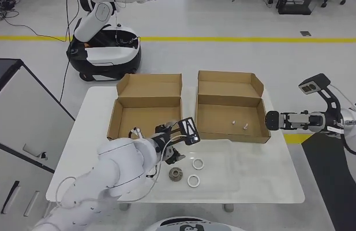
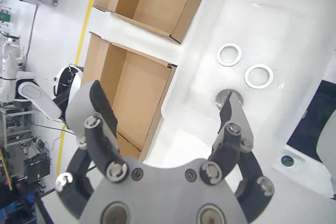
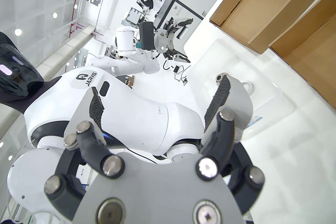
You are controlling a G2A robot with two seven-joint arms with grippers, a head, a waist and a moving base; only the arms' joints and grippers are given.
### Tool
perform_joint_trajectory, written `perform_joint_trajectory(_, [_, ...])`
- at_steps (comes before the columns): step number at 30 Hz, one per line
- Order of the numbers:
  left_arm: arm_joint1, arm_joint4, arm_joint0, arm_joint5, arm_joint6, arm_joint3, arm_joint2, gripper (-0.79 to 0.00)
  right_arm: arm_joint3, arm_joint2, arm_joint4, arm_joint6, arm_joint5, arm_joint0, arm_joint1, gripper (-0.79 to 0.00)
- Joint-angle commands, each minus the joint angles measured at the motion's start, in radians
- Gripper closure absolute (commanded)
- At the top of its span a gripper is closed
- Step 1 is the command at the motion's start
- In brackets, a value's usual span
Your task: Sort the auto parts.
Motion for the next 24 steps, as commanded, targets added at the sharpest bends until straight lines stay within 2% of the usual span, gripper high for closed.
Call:
perform_joint_trajectory(1, [-0.003, -0.008, -0.018, 0.002, -0.001, -0.002, 0.026, -0.785, 0.000, 0.000, 0.000, 0.000, 0.000, 0.000, 0.000, -0.785])
perform_joint_trajectory(7, [-0.013, -0.009, -0.067, -0.003, 0.013, 0.018, 0.091, -0.785, 0.000, 0.000, 0.000, 0.000, 0.000, 0.000, 0.000, -0.785])
perform_joint_trajectory(12, [-0.024, 0.048, -0.094, 0.005, 0.039, 0.083, 0.159, -0.785, 0.000, 0.000, 0.000, 0.000, 0.000, 0.000, 0.000, -0.785])
perform_joint_trajectory(17, [-0.029, 0.098, -0.085, 0.013, 0.060, 0.130, 0.202, -0.785, 0.000, 0.000, 0.000, 0.000, 0.000, 0.000, 0.000, -0.785])
perform_joint_trajectory(24, [-0.035, 0.087, -0.072, 0.025, 0.066, 0.134, 0.237, -0.785, 0.000, 0.000, 0.000, 0.000, 0.000, 0.000, 0.000, -0.785])
